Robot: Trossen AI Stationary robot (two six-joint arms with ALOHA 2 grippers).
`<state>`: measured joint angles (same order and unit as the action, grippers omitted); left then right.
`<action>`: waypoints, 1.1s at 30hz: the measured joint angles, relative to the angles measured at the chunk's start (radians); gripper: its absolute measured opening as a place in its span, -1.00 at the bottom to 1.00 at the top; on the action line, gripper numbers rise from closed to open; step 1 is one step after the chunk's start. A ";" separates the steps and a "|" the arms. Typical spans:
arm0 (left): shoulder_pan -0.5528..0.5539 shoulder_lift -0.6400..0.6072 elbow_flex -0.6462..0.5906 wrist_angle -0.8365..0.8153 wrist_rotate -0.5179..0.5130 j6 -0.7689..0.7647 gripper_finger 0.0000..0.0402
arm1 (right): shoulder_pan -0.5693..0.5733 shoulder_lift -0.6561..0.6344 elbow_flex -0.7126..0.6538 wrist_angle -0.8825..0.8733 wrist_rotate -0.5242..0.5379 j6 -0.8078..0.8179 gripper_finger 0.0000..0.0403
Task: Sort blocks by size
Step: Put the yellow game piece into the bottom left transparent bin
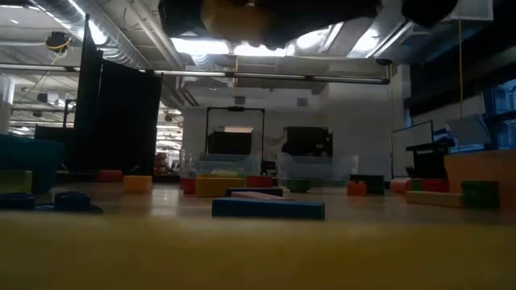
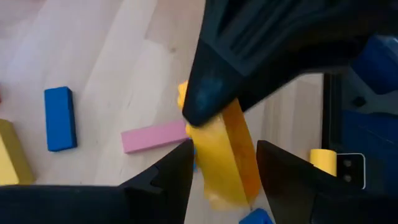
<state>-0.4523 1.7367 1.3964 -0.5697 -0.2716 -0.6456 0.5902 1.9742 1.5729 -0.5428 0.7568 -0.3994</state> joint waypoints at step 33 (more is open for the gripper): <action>0.008 -0.145 0.000 -0.273 0.159 0.024 -0.60 | -0.003 -0.009 0.000 -0.084 0.108 0.082 0.38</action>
<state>-0.4441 1.5917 1.3968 -0.8431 -0.1125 -0.6215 0.5876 1.9653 1.5730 -0.6269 0.8646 -0.3178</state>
